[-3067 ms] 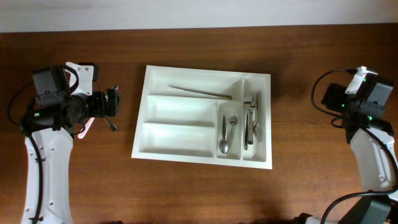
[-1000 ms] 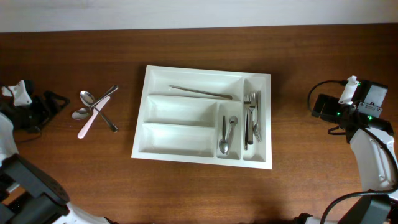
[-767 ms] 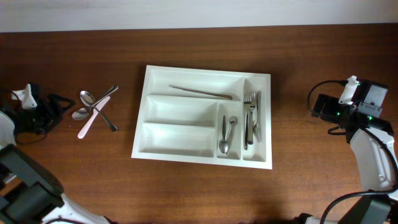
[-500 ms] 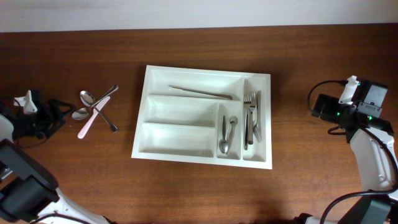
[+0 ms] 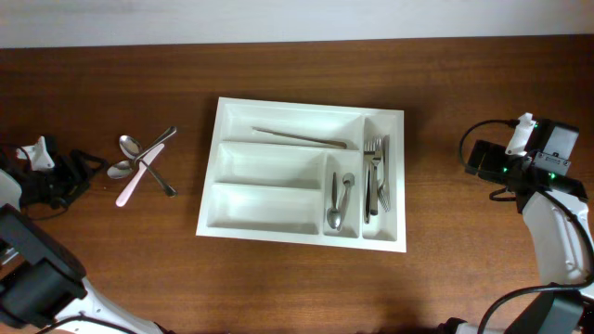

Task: Pack container
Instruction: 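Lower the left gripper toward the crossed spoons and knife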

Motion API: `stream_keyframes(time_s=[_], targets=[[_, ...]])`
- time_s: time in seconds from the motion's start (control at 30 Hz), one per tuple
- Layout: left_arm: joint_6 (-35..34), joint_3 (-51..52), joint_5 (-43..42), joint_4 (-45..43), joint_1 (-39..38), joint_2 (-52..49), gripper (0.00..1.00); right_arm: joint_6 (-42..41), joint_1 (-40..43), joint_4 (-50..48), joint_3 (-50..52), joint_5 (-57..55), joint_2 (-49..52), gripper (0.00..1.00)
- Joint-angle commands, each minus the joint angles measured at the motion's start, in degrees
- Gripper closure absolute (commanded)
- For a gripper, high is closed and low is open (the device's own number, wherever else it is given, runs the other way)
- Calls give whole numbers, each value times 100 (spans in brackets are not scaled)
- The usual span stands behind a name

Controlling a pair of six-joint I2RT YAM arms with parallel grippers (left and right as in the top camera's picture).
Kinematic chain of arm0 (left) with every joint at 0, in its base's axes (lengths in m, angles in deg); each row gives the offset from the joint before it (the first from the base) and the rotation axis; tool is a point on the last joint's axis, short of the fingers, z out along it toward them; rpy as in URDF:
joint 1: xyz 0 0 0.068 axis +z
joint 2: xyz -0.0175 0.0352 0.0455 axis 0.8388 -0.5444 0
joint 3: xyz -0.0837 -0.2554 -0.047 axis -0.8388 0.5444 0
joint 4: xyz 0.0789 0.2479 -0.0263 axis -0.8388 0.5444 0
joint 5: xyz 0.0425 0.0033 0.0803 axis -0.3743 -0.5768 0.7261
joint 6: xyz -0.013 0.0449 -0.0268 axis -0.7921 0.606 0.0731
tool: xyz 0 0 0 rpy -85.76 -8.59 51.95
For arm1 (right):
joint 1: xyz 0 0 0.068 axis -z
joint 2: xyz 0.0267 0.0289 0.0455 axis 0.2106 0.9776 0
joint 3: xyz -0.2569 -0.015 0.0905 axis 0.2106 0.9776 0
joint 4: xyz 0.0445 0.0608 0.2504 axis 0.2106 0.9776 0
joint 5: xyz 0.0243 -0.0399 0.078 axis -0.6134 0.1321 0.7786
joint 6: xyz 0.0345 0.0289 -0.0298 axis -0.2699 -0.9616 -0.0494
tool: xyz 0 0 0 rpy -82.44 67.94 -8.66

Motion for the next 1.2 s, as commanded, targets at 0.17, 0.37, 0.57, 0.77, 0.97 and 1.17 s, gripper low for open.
stream_keyframes(time_s=[0.17, 0.37, 0.57, 0.77, 0.97, 1.17], targets=[[-44, 50, -308, -138, 20, -649, 23, 33, 31, 2, -66, 31, 31, 1], [13, 50, -321, -306, -11, -697, 24, 33, 31, 2, -66, 31, 31, 1], [9, 50, -317, -348, -46, -699, 32, 33, 31, 2, -66, 31, 31, 1], [-33, 50, -319, -413, -46, -704, 38, 33, 31, 2, -66, 31, 31, 1], [-33, 50, -321, -470, -120, -706, 38, 33, 31, 2, -66, 31, 31, 1], [-33, 50, -184, -476, -358, -708, 38, 33, 31, 2, -66, 31, 31, 1]])
